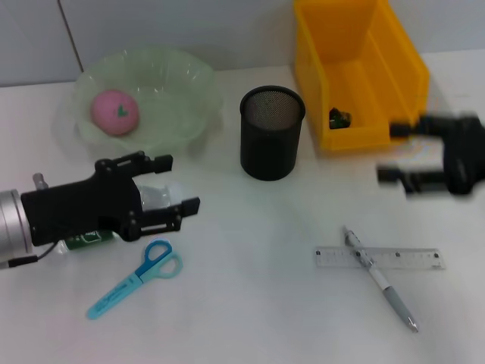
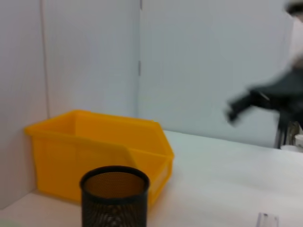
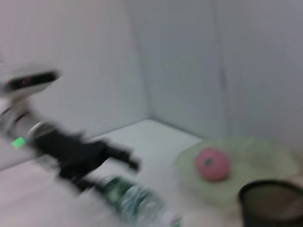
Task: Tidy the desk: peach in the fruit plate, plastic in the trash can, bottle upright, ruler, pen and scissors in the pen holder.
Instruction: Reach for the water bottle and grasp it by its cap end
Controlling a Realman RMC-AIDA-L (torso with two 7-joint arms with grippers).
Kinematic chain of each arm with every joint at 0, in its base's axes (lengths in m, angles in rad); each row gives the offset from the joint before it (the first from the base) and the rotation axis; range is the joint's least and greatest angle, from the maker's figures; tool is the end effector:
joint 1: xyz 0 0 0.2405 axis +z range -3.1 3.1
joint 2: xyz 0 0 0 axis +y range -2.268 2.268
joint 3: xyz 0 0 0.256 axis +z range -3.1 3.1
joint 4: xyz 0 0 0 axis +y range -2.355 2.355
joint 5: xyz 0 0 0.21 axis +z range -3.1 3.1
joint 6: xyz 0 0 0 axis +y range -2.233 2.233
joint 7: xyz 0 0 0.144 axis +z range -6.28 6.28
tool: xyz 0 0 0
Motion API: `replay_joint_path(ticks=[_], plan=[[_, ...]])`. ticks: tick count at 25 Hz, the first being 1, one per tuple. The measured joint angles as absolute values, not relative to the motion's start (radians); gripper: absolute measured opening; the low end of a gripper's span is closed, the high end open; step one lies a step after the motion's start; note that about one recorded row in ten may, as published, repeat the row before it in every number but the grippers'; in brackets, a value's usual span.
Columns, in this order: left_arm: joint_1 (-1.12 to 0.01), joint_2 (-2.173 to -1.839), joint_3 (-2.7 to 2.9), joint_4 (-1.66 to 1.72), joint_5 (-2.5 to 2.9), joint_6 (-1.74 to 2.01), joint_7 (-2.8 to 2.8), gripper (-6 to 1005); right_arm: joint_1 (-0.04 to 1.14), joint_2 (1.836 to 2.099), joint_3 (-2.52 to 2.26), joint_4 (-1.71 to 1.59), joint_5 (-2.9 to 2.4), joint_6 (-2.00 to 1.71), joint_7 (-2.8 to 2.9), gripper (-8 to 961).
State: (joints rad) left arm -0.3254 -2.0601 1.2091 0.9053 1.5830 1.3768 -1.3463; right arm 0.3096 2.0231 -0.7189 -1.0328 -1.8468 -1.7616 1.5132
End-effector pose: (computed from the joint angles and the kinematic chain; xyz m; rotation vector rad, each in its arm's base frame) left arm -0.2369 0.3162 -0.0080 -2.7080 -0.3610 -0.7136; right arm 0.2748 0.2902 0.0855 -2.6575 0.5122 0.6937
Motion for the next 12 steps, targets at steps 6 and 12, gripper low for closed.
replay_joint_path(ticks=[6, 12], plan=[[-0.383, -2.040, 1.190, 0.939, 1.709, 1.367, -1.463, 763, 0.287, 1.989, -0.589, -0.851, -1.847, -1.850, 1.337, 836], [-0.487, -2.060, 1.143, 0.980, 1.984, 1.359, -1.610, 762, 0.294, 1.961, -0.577, -0.782, -1.887, -1.866, 1.353, 835]])
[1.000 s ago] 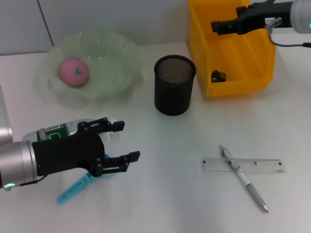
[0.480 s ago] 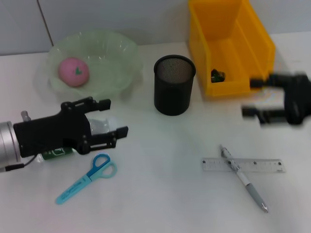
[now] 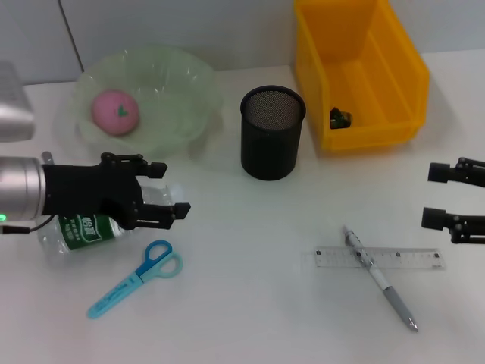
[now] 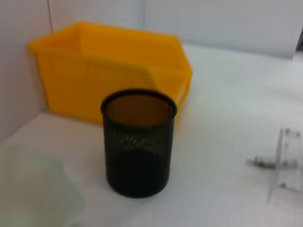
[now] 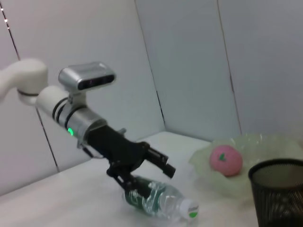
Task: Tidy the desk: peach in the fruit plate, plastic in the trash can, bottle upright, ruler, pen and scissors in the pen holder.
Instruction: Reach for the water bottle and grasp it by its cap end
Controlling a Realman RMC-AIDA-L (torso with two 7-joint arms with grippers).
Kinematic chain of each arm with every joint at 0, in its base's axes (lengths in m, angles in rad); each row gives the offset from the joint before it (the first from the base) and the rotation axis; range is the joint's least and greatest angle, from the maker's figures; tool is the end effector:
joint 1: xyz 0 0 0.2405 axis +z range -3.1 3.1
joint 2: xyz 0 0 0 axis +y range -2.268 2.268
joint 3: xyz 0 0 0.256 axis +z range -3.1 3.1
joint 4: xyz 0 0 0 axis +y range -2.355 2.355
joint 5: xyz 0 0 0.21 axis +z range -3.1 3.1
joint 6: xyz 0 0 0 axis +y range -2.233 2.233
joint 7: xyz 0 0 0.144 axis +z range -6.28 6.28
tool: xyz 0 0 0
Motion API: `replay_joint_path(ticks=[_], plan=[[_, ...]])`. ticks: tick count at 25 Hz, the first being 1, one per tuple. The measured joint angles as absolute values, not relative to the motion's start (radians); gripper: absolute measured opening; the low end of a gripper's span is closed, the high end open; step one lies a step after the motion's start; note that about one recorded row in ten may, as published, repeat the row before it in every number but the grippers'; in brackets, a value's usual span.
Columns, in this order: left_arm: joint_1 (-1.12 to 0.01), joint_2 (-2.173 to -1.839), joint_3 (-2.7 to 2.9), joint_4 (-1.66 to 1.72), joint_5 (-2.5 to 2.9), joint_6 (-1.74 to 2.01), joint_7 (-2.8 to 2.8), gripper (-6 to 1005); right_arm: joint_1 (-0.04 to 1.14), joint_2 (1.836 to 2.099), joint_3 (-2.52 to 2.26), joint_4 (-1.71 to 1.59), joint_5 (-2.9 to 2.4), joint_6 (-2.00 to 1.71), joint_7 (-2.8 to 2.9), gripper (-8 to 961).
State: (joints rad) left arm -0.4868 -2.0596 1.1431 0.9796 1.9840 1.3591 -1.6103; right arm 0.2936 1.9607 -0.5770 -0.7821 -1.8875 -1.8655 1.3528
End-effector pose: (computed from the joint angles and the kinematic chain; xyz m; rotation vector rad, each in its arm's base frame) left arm -0.2246 0.3523 -0.0067 -2.8260 -0.4057 -0.2863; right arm 0.3143 0.2599 0.0886 -2.6263 0.5885 0.8144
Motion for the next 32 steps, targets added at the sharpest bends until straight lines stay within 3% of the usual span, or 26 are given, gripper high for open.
replay_joint_path(ticks=[10, 32], plan=[[-0.570, -2.066, 1.264, 1.147, 2.283, 1.319, -1.822, 759, 0.317, 1.962, -0.573, -0.762, -1.931, -1.841, 1.370, 837], [-0.709, -2.074, 1.375, 1.096, 2.547, 1.316, -2.020, 753, 0.338, 1.962, -0.582, -0.761, -1.961, -1.819, 1.385, 836]])
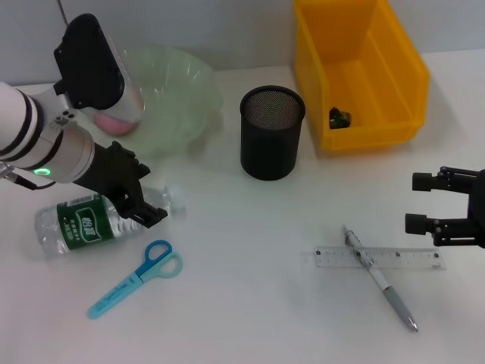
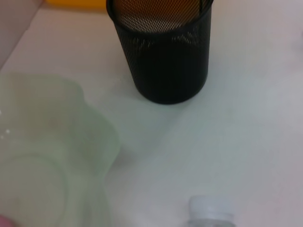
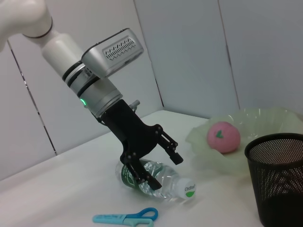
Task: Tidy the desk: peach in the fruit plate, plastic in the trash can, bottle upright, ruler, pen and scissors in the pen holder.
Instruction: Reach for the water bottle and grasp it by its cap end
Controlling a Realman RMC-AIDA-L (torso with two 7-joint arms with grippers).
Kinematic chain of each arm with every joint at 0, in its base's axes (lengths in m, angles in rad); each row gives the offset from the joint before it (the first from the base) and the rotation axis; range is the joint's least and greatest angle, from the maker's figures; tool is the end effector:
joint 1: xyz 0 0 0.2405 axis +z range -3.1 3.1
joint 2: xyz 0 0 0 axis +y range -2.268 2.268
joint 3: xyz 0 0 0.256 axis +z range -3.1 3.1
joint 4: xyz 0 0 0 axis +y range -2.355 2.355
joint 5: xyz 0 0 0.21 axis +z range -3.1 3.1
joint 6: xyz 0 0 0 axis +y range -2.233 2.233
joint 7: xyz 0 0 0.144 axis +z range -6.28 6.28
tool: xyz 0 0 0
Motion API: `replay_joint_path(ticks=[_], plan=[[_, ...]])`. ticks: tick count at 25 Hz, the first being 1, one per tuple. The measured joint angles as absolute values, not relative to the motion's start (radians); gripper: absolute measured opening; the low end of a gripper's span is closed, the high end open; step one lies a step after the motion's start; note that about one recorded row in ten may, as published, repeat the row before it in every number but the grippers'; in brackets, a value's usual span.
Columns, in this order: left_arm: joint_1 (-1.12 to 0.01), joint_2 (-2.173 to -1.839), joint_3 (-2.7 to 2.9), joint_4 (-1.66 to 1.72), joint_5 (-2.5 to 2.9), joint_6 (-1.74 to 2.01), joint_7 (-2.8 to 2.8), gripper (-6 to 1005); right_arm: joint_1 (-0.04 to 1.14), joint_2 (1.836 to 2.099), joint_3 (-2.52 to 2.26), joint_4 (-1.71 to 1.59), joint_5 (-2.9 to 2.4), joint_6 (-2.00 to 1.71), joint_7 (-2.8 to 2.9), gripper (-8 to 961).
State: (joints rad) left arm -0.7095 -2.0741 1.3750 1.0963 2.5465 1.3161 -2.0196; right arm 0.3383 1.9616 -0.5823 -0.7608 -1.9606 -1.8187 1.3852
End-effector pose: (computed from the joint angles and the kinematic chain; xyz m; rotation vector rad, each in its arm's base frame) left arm -0.1807 0.3903 -0.0255 -2.7742 -0.2402 0.5050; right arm 0.3139 0.2726 0.0785 -2.6631 0.6537 0.7419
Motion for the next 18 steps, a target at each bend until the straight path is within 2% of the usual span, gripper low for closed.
replay_joint_path(ticks=[18], plan=[[-0.733, -2.074, 1.405, 1.094, 2.610, 1.330, -2.046, 748, 0.342, 1.971, -0.583, -0.753, -1.989, -1.791, 1.378, 836]])
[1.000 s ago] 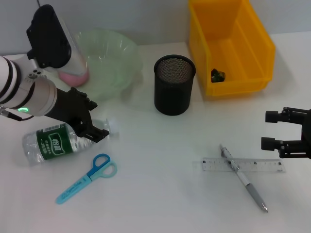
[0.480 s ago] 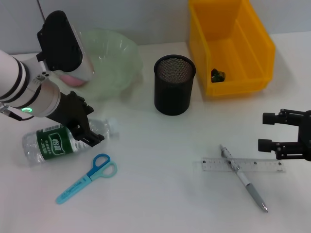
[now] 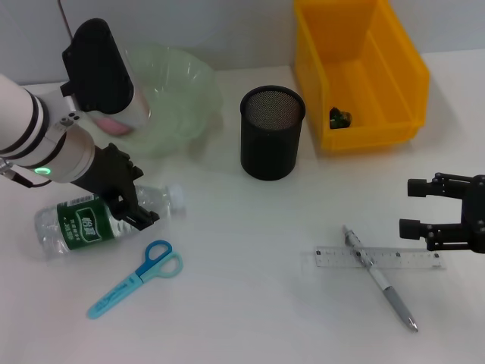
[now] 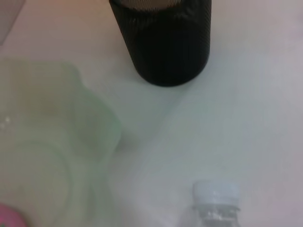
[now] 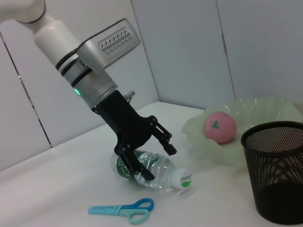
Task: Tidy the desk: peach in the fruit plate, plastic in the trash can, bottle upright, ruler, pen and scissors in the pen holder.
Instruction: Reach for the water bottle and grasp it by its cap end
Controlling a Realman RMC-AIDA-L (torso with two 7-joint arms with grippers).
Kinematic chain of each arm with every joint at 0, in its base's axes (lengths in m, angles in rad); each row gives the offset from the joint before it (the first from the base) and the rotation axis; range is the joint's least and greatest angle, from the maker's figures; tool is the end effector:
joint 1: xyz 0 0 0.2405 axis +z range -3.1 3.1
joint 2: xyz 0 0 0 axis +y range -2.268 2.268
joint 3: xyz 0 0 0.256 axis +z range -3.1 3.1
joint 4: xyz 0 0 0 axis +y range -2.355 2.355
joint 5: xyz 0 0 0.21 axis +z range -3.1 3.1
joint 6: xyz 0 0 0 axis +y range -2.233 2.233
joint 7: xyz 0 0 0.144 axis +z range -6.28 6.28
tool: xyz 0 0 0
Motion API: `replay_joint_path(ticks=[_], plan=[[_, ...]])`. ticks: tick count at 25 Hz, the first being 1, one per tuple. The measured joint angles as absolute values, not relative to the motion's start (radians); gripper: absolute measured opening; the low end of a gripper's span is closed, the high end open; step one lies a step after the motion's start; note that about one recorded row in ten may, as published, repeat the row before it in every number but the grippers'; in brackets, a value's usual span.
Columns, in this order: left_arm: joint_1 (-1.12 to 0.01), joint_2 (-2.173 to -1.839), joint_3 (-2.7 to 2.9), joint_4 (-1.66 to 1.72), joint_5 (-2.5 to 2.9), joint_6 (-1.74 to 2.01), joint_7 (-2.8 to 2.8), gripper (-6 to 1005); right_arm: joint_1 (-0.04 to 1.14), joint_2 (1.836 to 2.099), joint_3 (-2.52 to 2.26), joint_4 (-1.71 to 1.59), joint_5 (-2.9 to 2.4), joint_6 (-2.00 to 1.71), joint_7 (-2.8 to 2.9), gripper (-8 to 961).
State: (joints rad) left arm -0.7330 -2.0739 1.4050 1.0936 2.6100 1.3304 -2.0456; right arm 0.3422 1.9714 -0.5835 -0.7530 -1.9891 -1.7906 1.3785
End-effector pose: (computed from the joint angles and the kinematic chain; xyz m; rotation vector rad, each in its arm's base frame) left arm -0.1795 0.3918 -0.0265 -2.7566 -0.2051 0.6087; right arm 0.3168 0.2737 0.0713 -2.6649 0.6737 0.7074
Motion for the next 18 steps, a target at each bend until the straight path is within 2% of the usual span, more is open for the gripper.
replay_joint_path(ticks=[18], plan=[[-0.765, -2.079, 1.451, 1.030, 2.546, 1.239, -2.020, 743, 0.357, 1.974, -0.583, -0.753, -1.999, -1.781, 1.380, 835]])
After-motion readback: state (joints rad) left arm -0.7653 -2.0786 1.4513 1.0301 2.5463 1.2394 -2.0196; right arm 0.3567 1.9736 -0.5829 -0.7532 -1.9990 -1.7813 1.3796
